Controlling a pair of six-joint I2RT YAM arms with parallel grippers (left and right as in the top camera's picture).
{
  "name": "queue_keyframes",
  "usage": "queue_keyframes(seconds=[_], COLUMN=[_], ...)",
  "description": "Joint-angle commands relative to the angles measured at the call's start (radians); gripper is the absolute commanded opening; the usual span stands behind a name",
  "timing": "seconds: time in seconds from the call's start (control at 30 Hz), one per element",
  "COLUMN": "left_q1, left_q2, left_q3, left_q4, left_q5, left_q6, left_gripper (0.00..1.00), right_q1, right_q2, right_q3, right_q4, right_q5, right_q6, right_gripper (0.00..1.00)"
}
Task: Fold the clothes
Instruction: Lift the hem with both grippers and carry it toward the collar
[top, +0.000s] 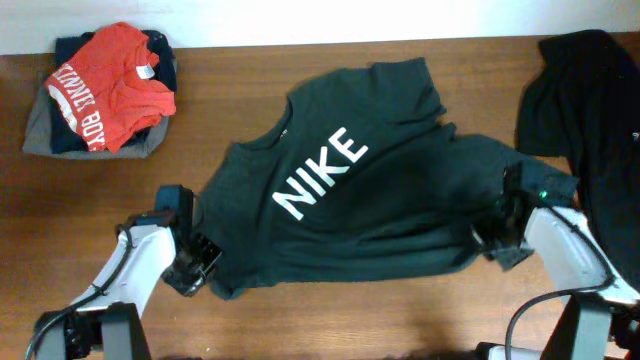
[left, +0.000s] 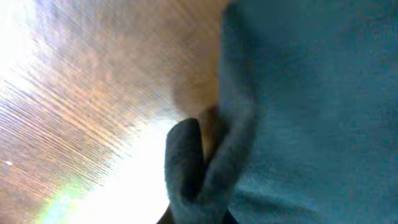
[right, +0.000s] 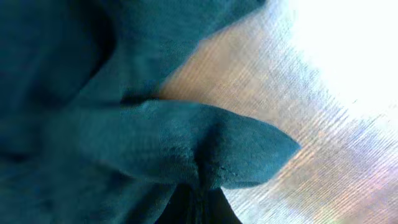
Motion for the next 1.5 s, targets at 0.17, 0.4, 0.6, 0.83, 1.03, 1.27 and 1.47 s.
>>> queue_keyframes(seconds=[0.17,0.4,0.6,0.83,1.03,1.27,1.47], left_q1=[-0.001,-0.027,-0.040,-0.040,-0.040,-0.040,-0.040], left_q2=[-0.141,-0.308,-0.439,-0.533,-0.594,-0.621,-0.621], left_q3=[0.241,0.341,0.383,0.445,0.545,0.715,0.867], left_q4=[-0.103,-0.117,-0.117,-0.109,-0.109,-0.109,-0.109], left_q5=[-0.147,-0.268,-0.335,-0.356,-0.392,-0.399,-0.386], left_q6=[0.110,0.162,0.166,0.224,0.265,0.275,0.275], left_gripper=[0.01,0.01,0.01,0.01,0.01,0.01,0.01], right_q1=[-0.003,0.052,0.154,0.234,0.290,0.352,0.381], right_q2=[-0.032,-0.079,-0.135,-0.174,-0.214,-0.283,-0.343], right_q3=[0.272,0.362,0.461,0.607,0.746,0.906,1.042], right_q4=[-0.134,-0.139,-0.159,-0.235,-0.319,-0.370,-0.378], right_q5=[0.058,0.072,0.138,0.197,0.241,0.266,0.266], right_q6=[-0.114,-0.183,-0.217,-0.236,-0.253,-0.264,-0.288], right_gripper=[0.04,0.04,0.04,0.04,0.04,0.04,0.04])
